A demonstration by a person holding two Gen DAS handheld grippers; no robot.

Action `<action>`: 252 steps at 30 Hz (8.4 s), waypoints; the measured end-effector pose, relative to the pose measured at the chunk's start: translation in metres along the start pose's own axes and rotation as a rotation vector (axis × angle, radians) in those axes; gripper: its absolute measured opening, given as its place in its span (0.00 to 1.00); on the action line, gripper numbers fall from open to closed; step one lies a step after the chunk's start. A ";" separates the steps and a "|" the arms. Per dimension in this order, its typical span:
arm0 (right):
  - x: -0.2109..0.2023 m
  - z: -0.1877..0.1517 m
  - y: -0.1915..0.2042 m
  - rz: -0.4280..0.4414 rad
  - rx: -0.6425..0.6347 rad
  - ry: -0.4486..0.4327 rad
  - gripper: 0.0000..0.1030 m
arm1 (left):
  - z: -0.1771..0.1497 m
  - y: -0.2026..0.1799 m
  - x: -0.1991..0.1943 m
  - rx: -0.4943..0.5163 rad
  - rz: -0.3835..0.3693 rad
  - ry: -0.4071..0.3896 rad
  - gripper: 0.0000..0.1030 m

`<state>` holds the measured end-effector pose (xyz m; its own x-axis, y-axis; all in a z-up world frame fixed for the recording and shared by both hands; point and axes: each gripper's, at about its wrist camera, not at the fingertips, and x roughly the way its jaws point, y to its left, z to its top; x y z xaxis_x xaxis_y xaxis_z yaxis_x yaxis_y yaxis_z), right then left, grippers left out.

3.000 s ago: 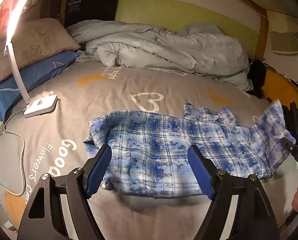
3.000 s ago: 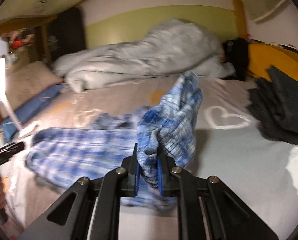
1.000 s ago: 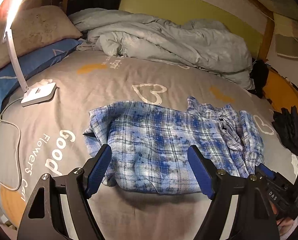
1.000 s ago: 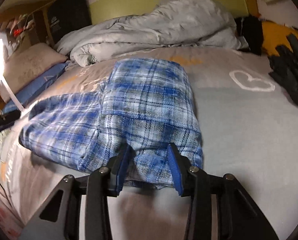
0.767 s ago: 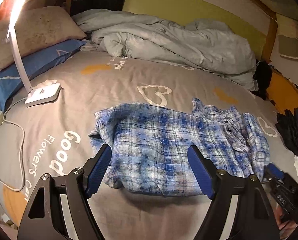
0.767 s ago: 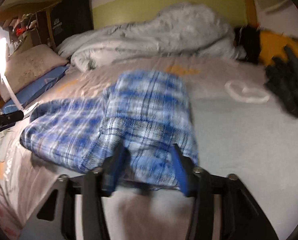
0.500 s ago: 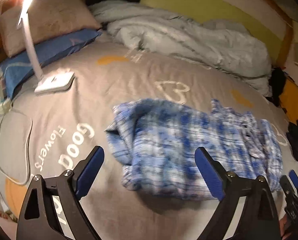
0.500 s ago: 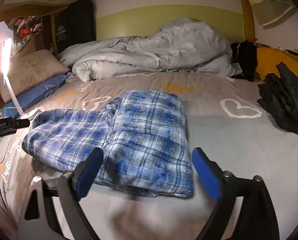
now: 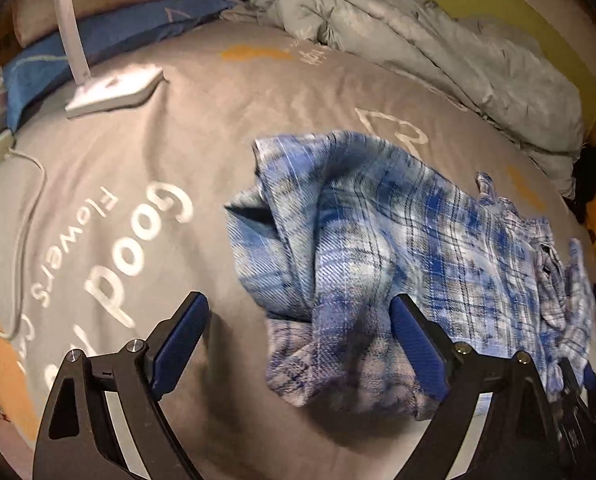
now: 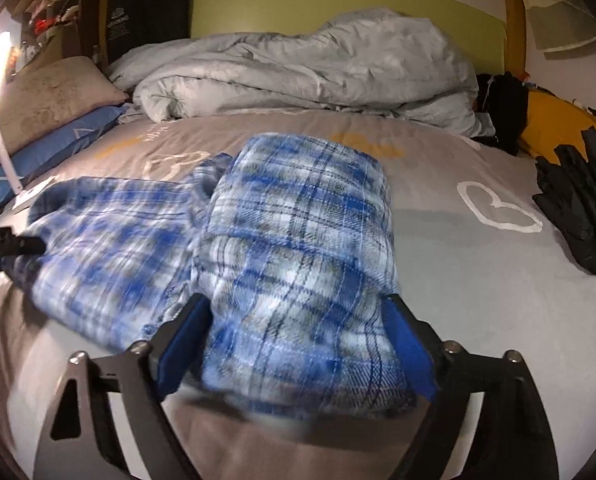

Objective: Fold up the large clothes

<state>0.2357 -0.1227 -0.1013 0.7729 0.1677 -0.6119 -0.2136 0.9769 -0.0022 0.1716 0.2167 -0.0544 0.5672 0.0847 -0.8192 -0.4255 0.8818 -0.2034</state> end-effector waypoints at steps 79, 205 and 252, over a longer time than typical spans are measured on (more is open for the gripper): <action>-0.068 0.053 -0.050 0.348 0.137 -0.015 0.43 | -0.098 -0.164 -0.043 0.286 -0.325 -0.112 0.53; -0.070 0.080 -0.450 -0.266 0.426 0.005 0.54 | -0.086 -0.670 0.018 0.581 -0.763 0.152 0.45; -0.125 -0.026 -0.298 -0.425 0.205 -0.406 1.00 | -0.145 -0.458 -0.040 0.662 -0.559 -0.628 1.00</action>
<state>0.1869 -0.4383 -0.0446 0.9393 -0.2442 -0.2412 0.2509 0.9680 -0.0029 0.2415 -0.2578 -0.0062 0.9049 -0.3523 -0.2390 0.3676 0.9297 0.0212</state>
